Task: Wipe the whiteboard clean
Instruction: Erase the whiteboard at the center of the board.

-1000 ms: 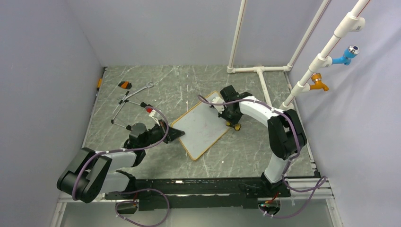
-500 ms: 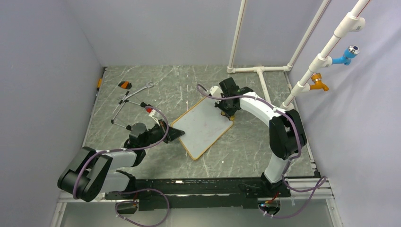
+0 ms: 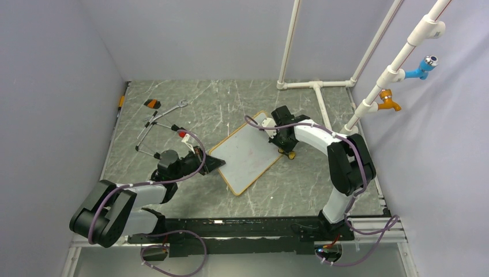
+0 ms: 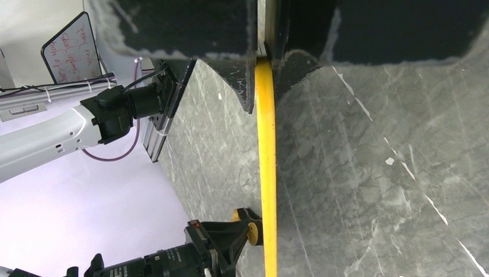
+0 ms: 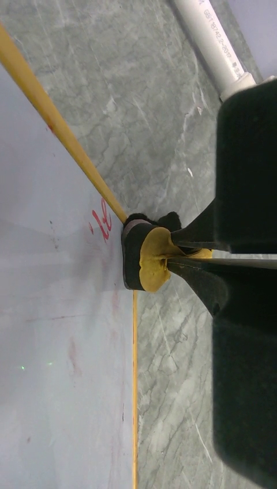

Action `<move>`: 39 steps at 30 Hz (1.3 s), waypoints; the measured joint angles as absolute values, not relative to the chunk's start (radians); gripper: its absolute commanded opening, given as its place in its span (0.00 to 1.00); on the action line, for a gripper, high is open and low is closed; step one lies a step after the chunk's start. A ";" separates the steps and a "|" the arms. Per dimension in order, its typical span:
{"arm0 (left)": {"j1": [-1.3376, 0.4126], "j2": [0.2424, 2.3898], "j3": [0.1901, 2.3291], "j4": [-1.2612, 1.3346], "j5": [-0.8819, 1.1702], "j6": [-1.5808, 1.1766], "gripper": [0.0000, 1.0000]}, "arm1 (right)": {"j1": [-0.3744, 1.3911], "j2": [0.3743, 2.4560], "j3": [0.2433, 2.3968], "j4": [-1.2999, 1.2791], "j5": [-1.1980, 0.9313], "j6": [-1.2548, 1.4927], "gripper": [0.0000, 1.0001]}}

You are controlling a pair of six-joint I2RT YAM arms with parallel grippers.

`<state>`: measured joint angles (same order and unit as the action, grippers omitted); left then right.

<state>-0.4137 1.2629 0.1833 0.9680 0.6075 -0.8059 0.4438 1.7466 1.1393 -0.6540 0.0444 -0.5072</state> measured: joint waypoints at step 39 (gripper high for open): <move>-0.412 1.271 0.186 0.967 0.620 -0.806 0.00 | 0.465 1.684 1.085 -0.545 0.130 -0.513 0.00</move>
